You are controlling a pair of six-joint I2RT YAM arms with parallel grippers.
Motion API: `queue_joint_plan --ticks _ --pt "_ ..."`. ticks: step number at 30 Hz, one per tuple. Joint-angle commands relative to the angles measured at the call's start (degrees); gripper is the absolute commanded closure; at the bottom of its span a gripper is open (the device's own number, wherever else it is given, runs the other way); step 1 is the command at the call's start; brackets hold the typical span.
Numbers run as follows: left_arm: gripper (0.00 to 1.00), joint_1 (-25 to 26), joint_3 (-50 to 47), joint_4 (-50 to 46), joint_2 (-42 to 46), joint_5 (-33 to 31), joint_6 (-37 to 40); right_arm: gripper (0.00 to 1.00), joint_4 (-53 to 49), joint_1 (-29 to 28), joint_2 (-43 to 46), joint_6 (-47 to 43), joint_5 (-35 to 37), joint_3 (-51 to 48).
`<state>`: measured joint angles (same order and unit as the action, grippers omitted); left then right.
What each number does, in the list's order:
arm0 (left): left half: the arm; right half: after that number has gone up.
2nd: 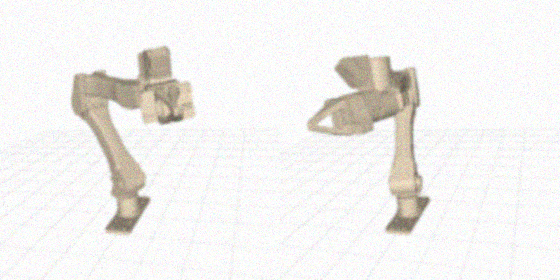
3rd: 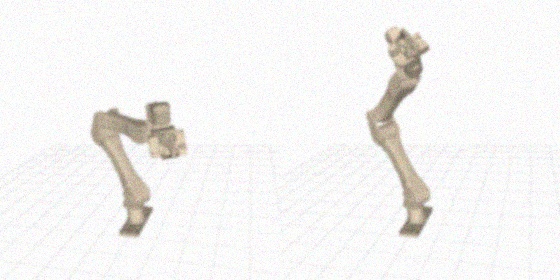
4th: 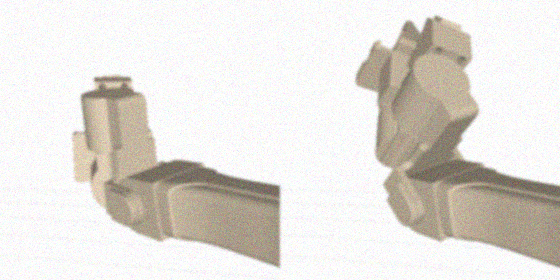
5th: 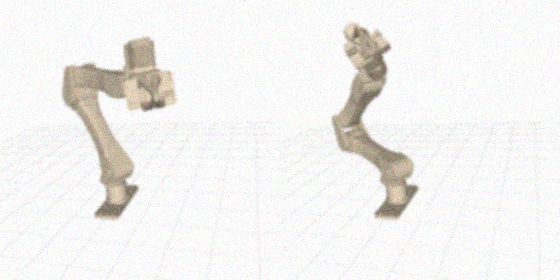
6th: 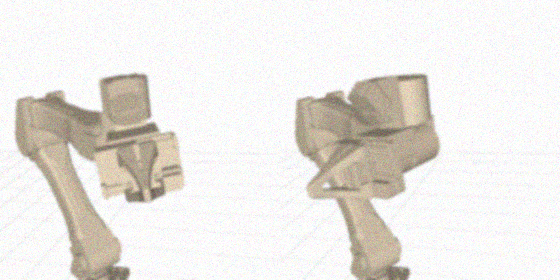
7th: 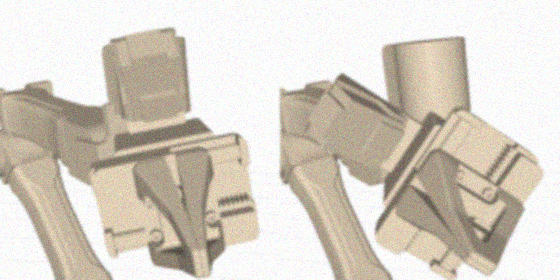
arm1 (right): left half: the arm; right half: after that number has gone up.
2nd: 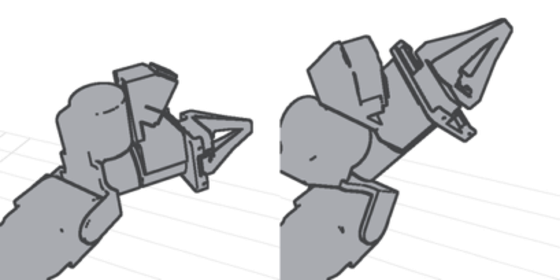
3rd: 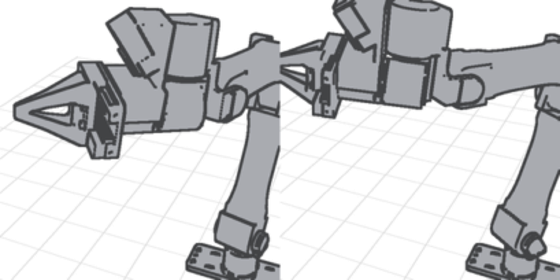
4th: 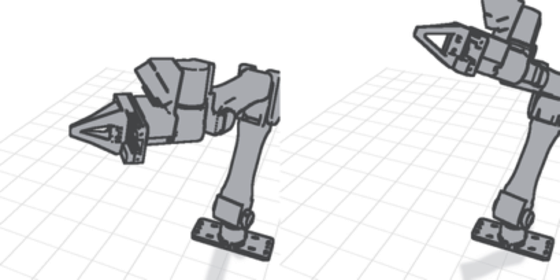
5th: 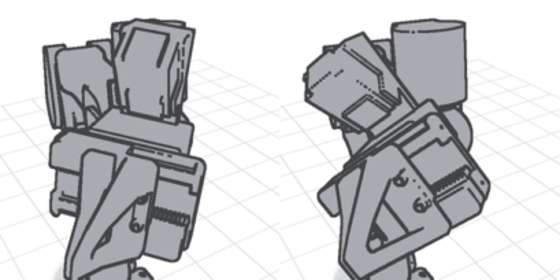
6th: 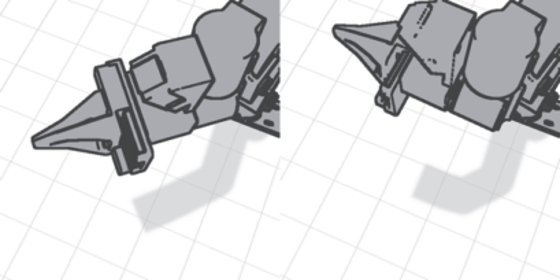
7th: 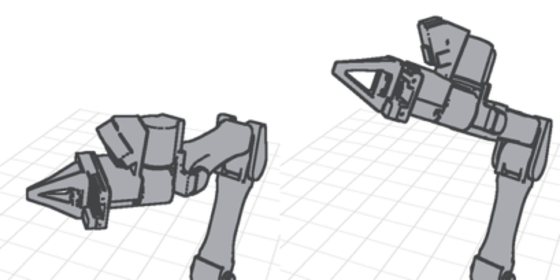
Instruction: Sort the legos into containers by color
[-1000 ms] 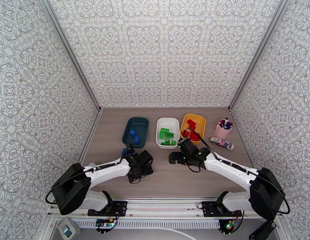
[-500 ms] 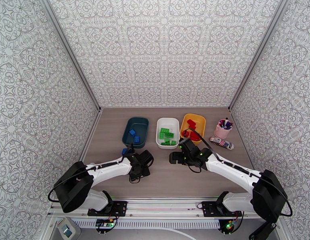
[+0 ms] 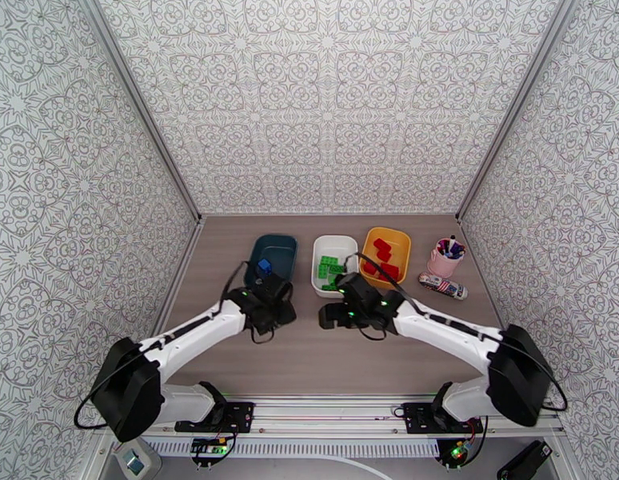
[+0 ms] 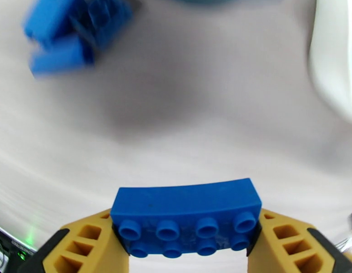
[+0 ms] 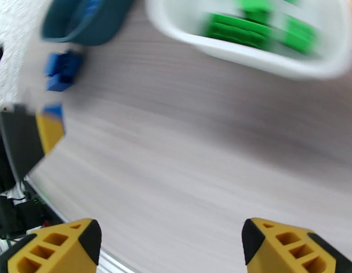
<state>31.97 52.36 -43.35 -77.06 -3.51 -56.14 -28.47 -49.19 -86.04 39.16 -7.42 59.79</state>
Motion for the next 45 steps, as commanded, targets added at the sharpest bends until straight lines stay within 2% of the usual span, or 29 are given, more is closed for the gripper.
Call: queue_joint_plan --ticks 1,5,9,12,14,16,19,25,32,40,45 --pt "0.45 -5.71 4.03 -0.01 0.00 2.29 6.81 0.16 2.34 -1.63 -5.19 -1.28 -4.41 6.76" --pt "0.44 -12.40 10.66 0.16 -3.80 3.88 11.75 0.19 1.01 -2.25 -10.20 -1.36 -5.60 13.09" --pt "0.42 -16.28 19.38 -1.00 -9.69 4.77 16.12 0.19 -0.47 -2.26 -10.09 -1.41 -3.42 14.70" --pt "0.31 -18.28 25.16 -1.97 -13.81 5.86 18.00 0.18 -1.57 -2.31 -8.70 -1.32 -1.29 13.57" --pt "0.16 -18.60 27.84 -2.68 -15.36 5.74 18.64 0.18 -1.97 -2.27 -7.85 -1.02 -0.43 12.21" --pt "0.06 -18.47 28.46 -3.03 -14.96 4.73 18.87 0.18 -2.11 -2.24 -6.94 -0.60 0.08 10.68" --pt "0.03 -18.36 25.79 -2.39 -12.33 3.43 18.71 0.17 -1.48 -2.29 -5.51 0.38 0.55 8.09" --pt "0.04 -18.38 13.74 -0.79 -3.66 1.65 17.14 0.17 -1.48 -2.31 -4.49 0.41 0.74 6.30" --pt "0.19 -18.60 0.03 1.39 3.84 1.40 14.11 0.18 -1.46 -2.24 -5.88 0.04 -0.25 7.18" --pt "0.28 -19.18 -7.21 5.06 3.07 1.15 13.29 0.18 -0.79 -2.30 -5.92 0.91 -0.59 6.62" --pt "0.29 -20.95 -7.58 6.95 0.42 1.72 14.44 0.18 -1.00 -2.23 -5.28 1.18 -0.14 6.22"
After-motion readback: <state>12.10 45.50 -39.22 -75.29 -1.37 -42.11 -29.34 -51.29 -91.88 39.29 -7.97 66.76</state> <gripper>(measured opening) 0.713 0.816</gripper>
